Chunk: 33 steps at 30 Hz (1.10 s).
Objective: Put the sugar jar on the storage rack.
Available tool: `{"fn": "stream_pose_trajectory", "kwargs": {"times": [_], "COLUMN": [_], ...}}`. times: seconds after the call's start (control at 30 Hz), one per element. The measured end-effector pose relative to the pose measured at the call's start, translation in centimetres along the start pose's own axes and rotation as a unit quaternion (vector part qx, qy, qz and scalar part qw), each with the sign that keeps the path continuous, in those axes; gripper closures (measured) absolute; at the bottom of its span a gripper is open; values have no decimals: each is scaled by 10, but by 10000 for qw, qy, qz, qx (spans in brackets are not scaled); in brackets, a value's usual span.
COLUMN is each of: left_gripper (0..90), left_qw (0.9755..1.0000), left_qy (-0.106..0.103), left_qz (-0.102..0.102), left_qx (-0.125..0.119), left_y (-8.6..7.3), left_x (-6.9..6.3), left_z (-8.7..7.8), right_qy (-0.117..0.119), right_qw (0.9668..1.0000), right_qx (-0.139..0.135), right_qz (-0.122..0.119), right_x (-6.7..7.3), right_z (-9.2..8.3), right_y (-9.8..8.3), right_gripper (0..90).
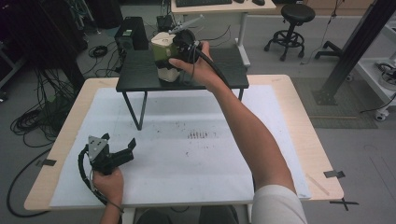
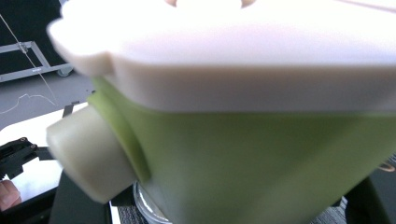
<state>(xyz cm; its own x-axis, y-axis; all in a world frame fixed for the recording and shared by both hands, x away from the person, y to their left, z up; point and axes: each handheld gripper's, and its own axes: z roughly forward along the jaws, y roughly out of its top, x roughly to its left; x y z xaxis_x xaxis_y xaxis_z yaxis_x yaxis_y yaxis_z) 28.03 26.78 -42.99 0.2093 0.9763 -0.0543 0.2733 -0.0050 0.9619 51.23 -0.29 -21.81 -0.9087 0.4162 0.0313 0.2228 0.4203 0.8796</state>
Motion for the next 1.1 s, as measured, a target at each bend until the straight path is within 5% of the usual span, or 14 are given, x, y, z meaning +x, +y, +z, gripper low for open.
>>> {"fn": "stream_pose_trajectory", "kwargs": {"times": [1.1], "left_gripper": [7], "left_qw": [10000], "left_qy": [3], "left_qz": [6], "left_qx": [12], "left_y": [0], "left_x": [0], "left_z": [0], "right_qy": [20], "right_qw": [10000], "right_qx": [36], "right_qz": [-20], "right_x": [-1], "right_z": [1], "right_y": [1], "right_gripper": [294]}}
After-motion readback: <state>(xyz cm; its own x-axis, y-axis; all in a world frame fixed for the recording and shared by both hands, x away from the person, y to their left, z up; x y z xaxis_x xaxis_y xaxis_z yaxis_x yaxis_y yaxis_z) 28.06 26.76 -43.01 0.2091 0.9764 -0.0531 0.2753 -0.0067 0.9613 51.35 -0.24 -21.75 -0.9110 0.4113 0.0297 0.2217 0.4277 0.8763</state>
